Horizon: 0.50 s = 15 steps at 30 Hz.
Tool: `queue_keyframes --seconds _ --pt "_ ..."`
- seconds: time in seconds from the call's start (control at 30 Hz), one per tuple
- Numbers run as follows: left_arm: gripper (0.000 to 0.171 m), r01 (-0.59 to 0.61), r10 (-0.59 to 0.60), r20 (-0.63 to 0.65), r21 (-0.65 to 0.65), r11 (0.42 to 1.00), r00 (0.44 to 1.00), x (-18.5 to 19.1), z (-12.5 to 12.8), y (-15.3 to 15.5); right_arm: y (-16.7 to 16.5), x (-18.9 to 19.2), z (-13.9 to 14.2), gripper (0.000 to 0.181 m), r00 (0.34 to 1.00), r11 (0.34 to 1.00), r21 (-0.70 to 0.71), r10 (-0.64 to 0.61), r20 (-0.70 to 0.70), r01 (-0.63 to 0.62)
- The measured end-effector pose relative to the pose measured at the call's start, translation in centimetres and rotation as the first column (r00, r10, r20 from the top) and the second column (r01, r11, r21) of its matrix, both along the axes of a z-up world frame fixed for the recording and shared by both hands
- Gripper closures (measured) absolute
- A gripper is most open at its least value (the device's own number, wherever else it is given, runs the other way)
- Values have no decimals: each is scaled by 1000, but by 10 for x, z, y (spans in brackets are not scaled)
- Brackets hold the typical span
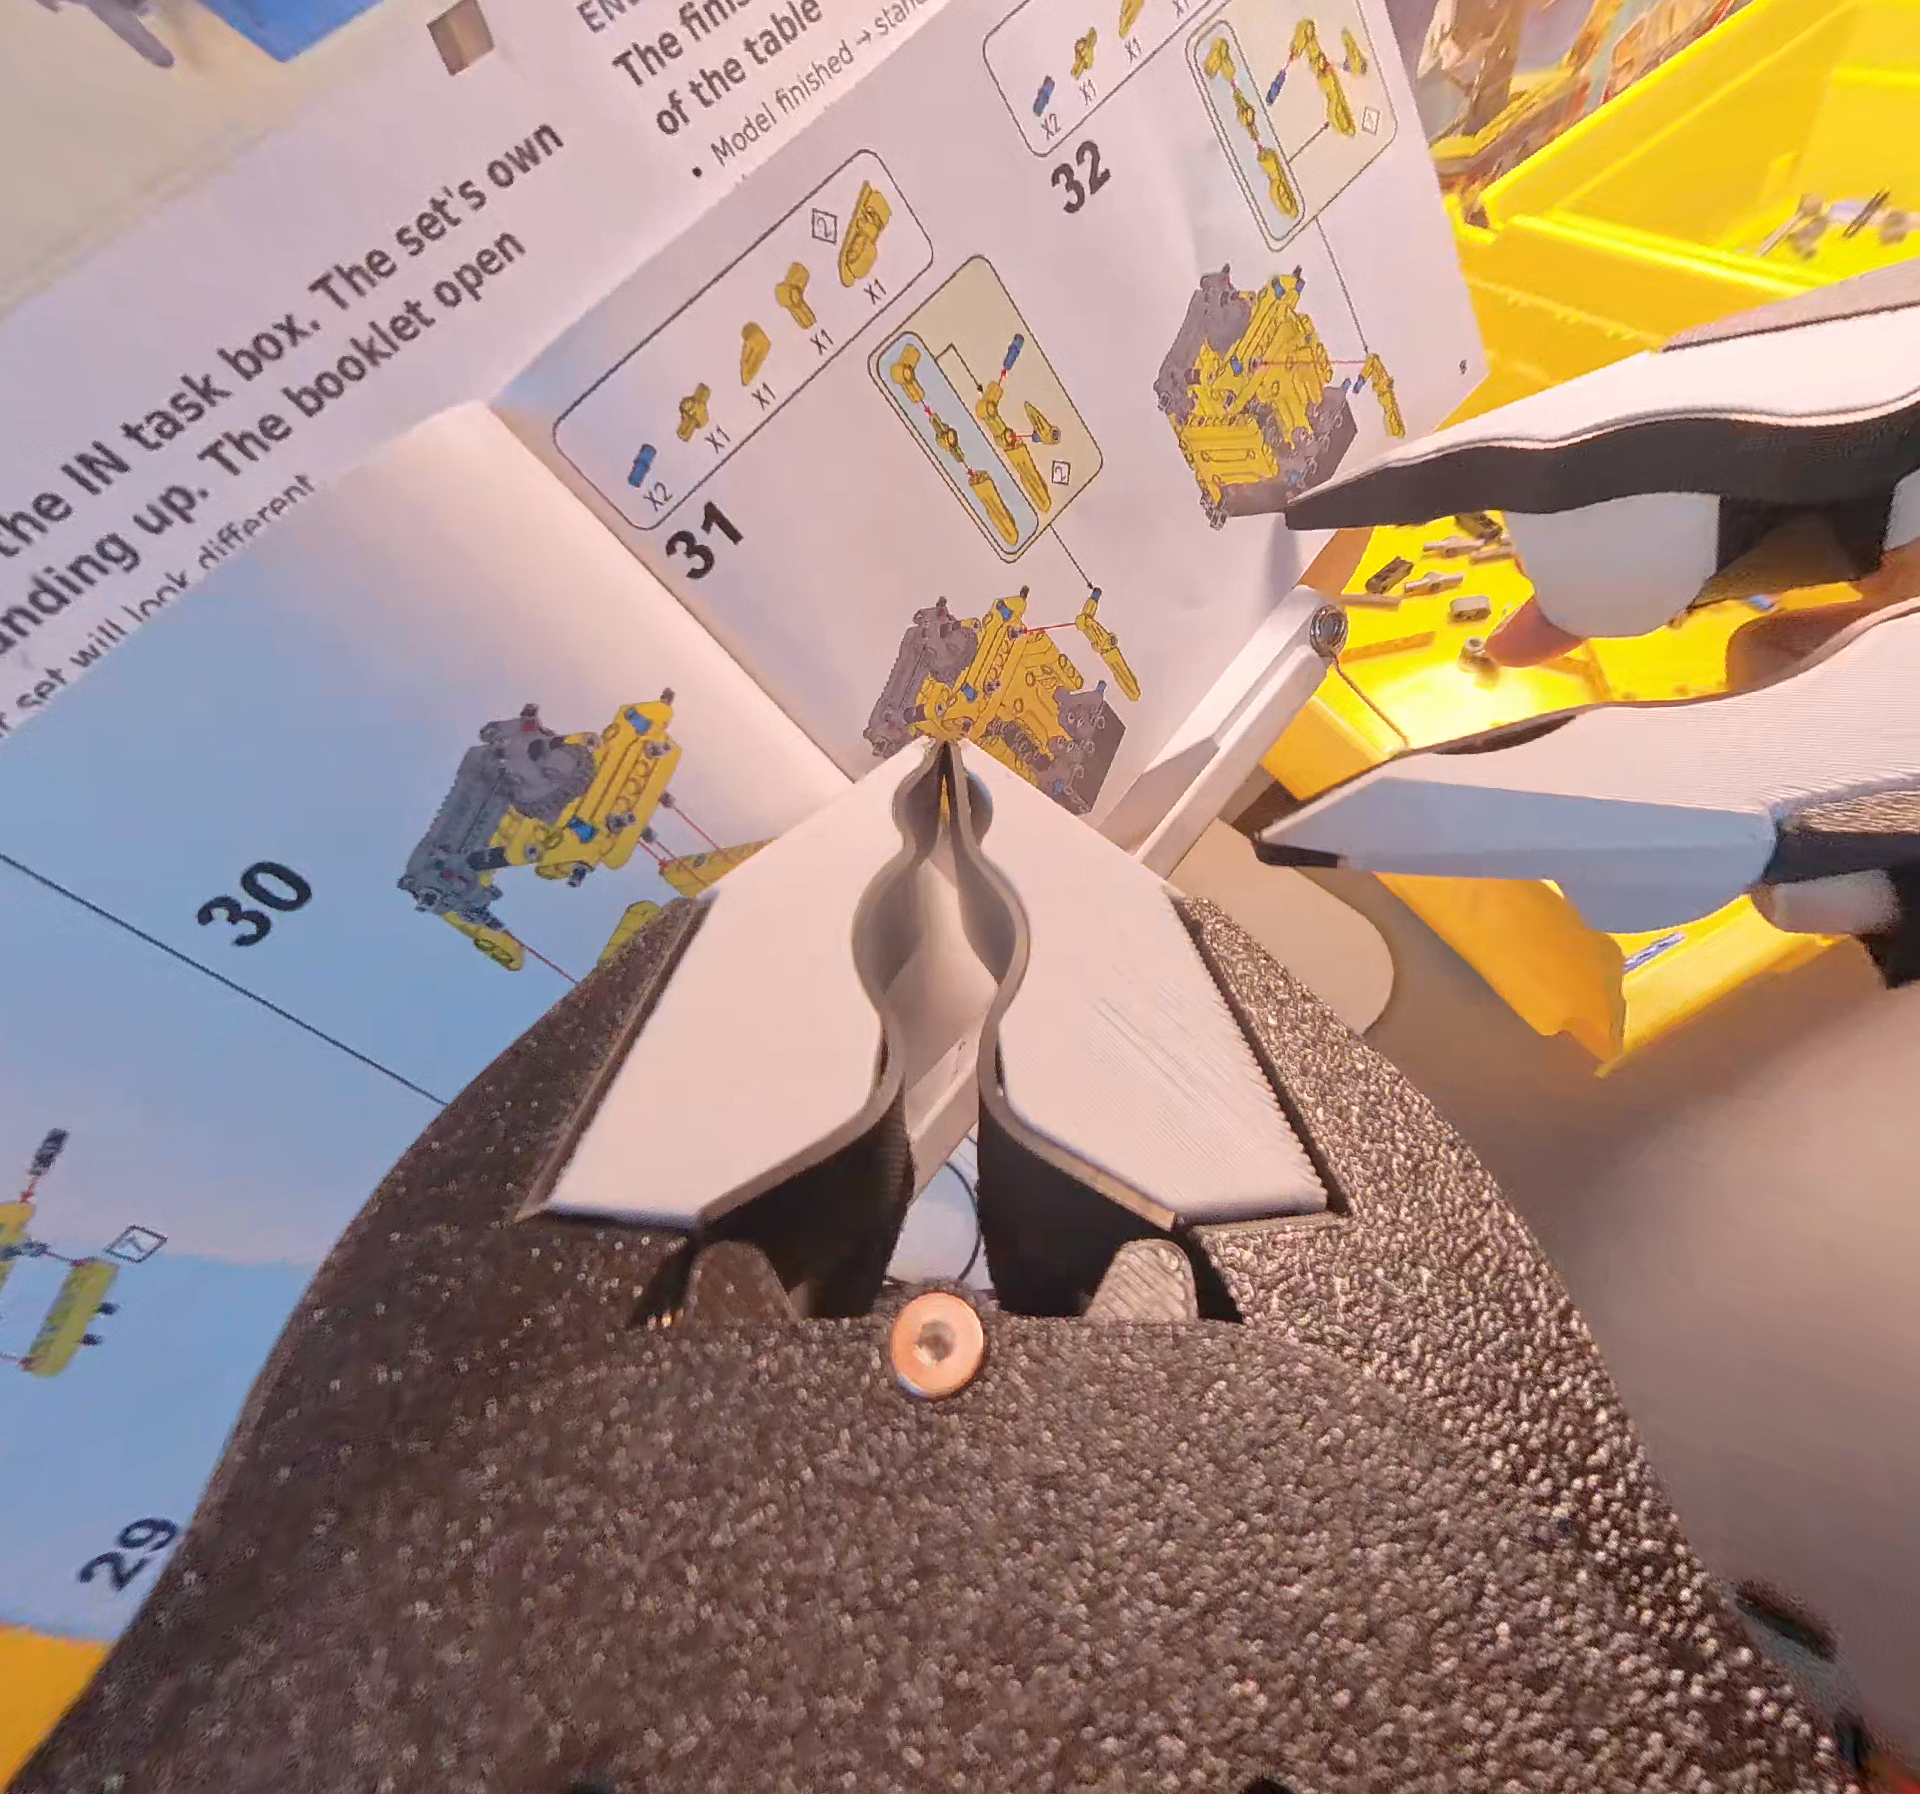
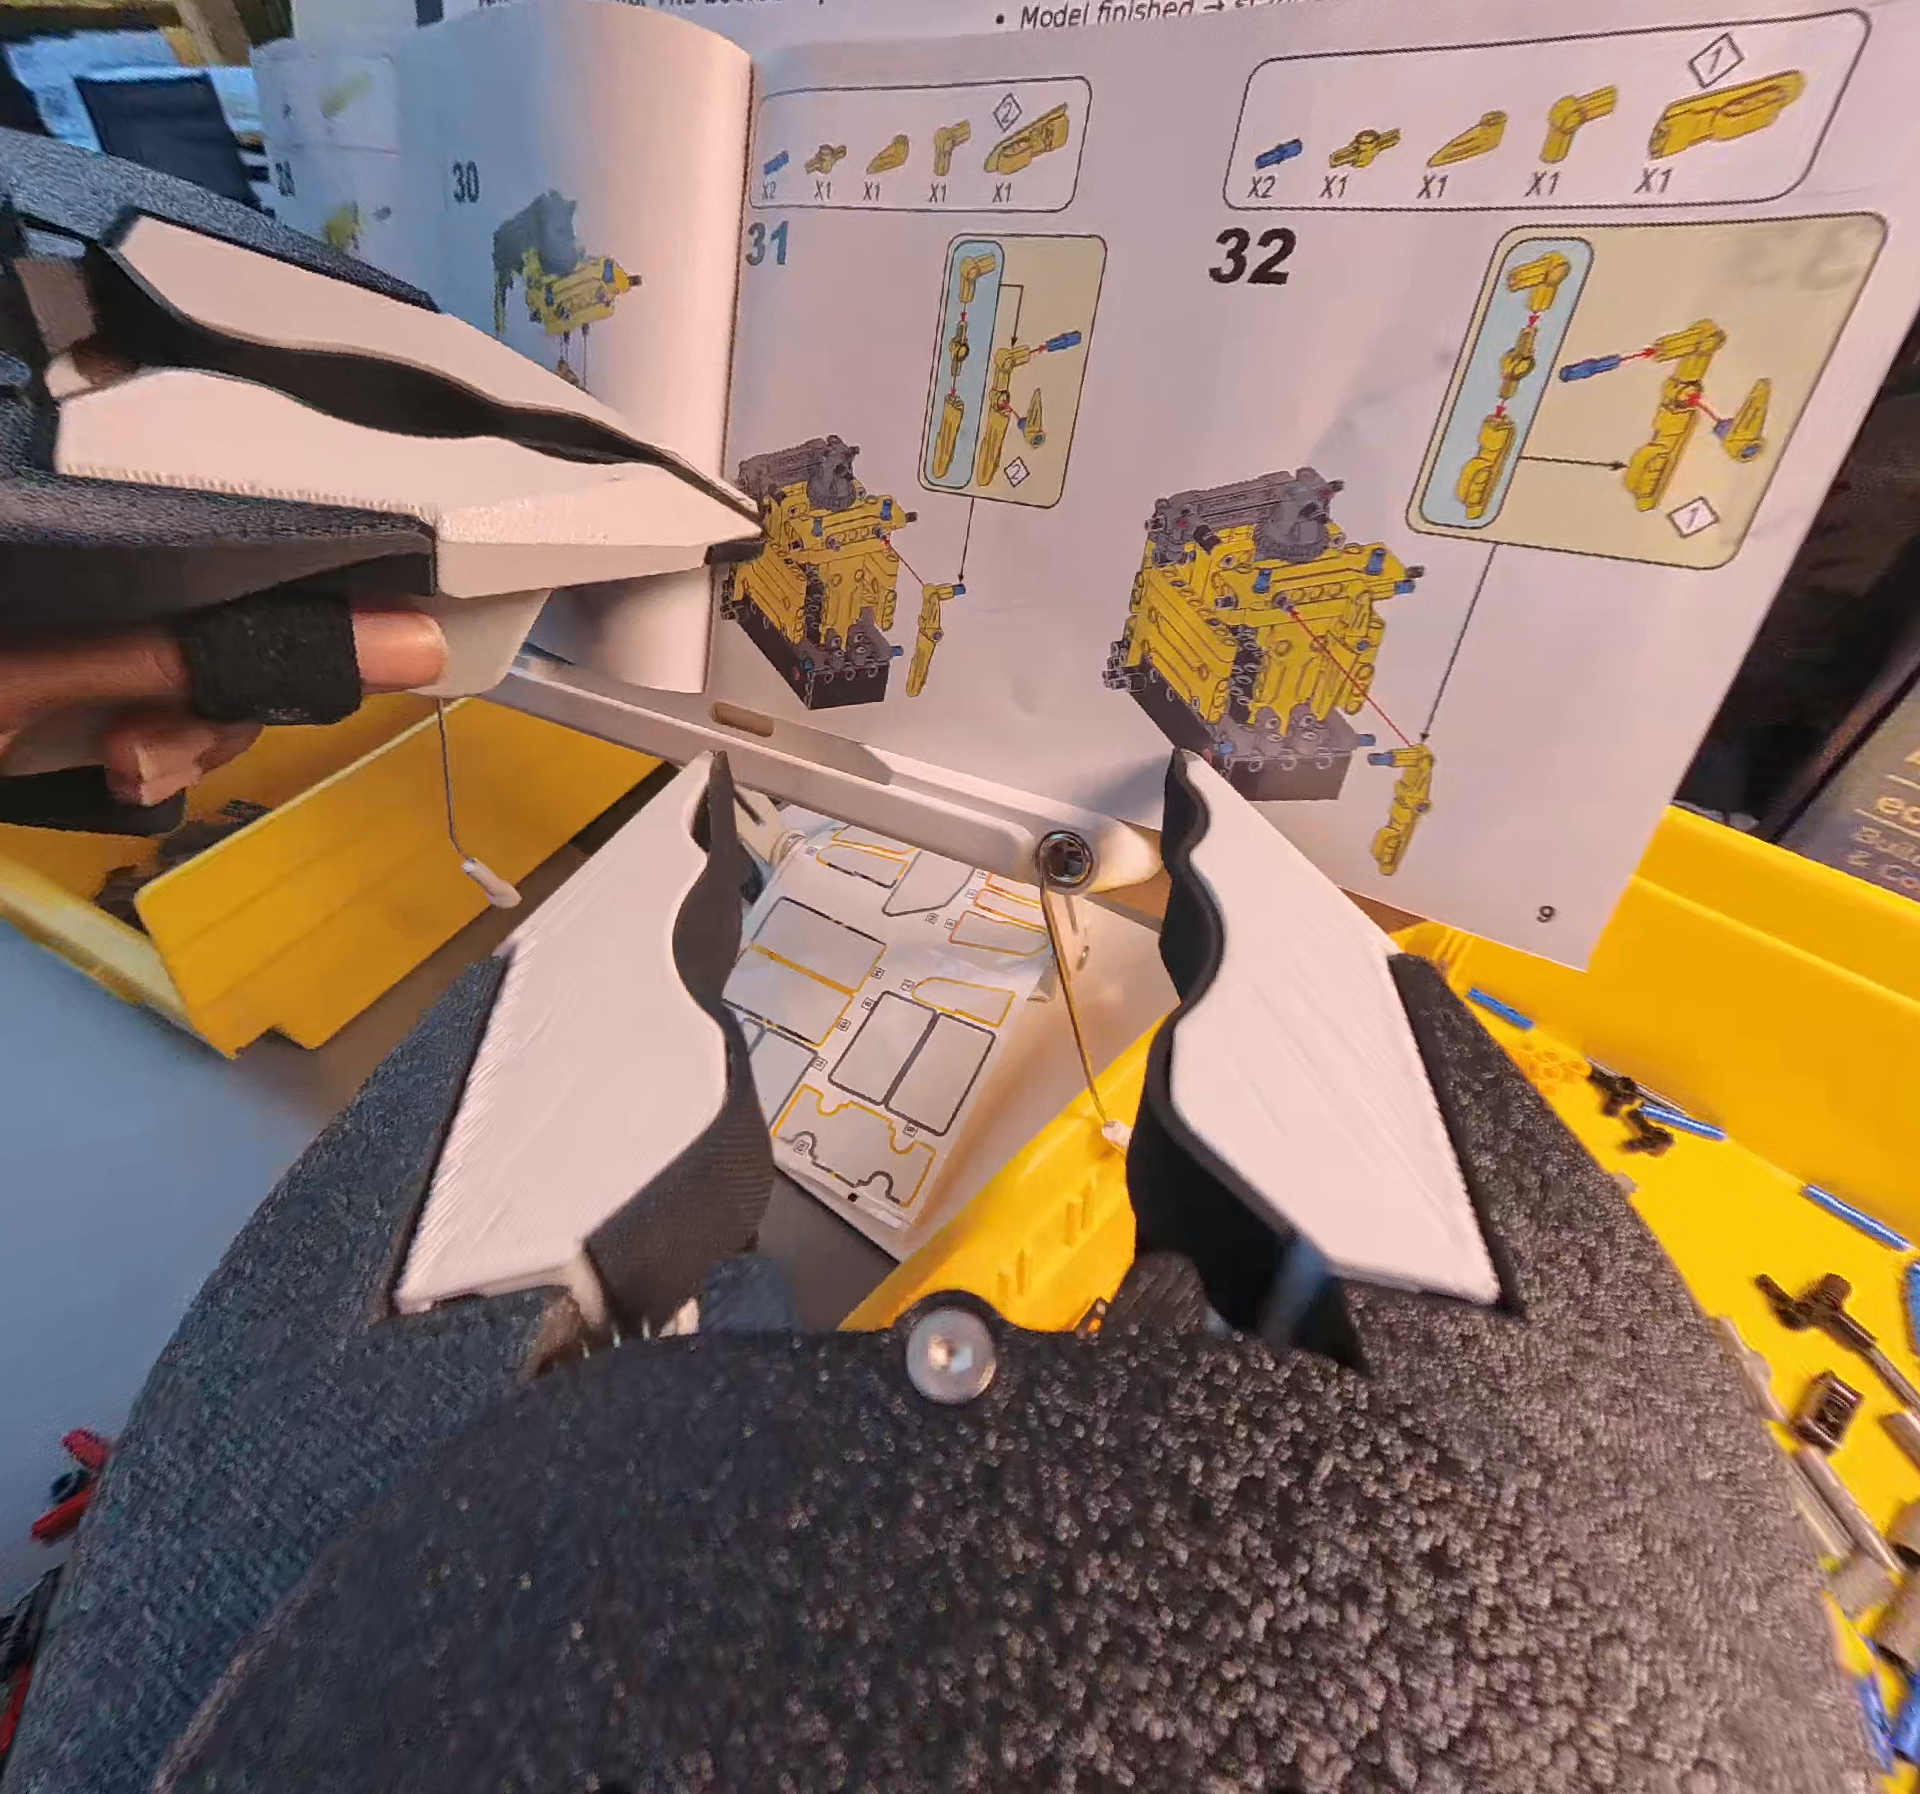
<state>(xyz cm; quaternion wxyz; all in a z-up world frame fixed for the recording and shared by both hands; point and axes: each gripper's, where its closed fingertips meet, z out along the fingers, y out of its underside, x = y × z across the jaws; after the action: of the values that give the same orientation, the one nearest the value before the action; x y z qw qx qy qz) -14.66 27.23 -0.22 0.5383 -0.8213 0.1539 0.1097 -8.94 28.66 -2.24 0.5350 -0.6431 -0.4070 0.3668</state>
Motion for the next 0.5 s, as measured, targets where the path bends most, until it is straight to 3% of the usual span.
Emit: queue_keyframes --seconds 0.13,0.3,0.4,0.5 --pt "171 -10 3 -136 -47 999 991 0 -1 -1 -2 8 -11 105 997 999 37 16 74 -19" --pt "171 -49 10 -324 -114 992 946 -2 -2 1 2 30 -53 147 943 975 223 -94 320 21" --pt "171 -78 -3 -414 -177 981 910 -1 -5 2 13 35 -57 176 904 929 367 -198 379 49" --pt "171 -85 -8 -433 -195 977 901 -2 -5 3 25 41 -51 181 865 862 505 -291 408 52"
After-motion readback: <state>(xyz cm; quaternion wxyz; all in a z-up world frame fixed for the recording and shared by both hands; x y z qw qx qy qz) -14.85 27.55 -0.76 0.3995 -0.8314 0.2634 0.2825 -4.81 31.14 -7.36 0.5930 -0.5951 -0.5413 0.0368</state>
